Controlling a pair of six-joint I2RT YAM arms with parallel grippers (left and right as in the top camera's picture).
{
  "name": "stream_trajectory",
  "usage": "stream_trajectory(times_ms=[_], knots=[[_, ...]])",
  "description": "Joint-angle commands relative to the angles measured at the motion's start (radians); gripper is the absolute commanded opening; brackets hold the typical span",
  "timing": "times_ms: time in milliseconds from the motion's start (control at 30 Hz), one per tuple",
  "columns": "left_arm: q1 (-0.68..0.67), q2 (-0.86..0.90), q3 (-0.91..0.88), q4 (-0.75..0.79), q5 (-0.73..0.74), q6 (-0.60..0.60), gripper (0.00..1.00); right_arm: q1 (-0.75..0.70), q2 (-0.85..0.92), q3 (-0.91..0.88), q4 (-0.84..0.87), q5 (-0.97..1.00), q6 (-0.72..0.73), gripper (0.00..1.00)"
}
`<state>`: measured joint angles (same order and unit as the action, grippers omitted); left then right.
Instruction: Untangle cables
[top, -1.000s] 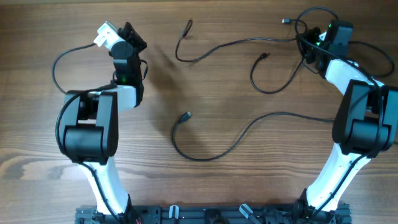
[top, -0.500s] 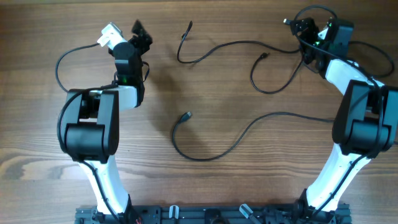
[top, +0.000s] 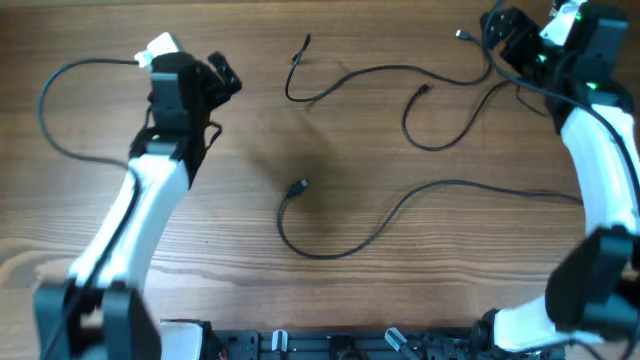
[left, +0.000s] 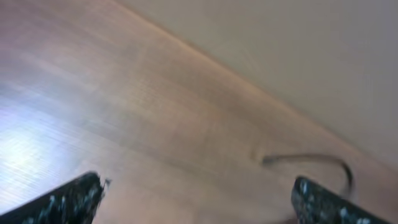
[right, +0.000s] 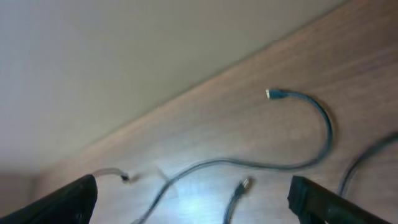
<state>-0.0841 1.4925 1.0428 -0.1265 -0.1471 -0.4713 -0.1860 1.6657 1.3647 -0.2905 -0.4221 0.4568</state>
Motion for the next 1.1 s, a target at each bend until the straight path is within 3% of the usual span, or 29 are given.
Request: stream_trajectory(times_ms=[0, 200, 367, 533, 1067], knots=[[-0.003, -0.196, -0.001, -0.206, 0.001, 0.046, 1.0, 0.019, -0.149, 0.002, -0.119, -0.029, -0.154, 1.0], [-0.003, -0.463, -0.001, -0.534, 0.001, 0.045, 1.0, 0.097, -0.378, 0.002, -0.314, -0.031, -0.277, 1.0], [-0.003, -0.596, -0.001, -0.727, 0.001, 0.046, 1.0, 0.123, -0.469, 0.002, -0.435, -0.021, -0.273, 1.0], [-0.003, -0.623, -0.001, -0.763, 0.001, 0.046, 1.0, 0.123, -0.469, 0.002, -0.531, -0.043, -0.304, 1.0], [-0.003, -0.577, -0.001, -0.769, 0.001, 0.046, 1.0, 0.123, -0.447, 0.002, -0.541, -0.043, -0.299, 1.0]])
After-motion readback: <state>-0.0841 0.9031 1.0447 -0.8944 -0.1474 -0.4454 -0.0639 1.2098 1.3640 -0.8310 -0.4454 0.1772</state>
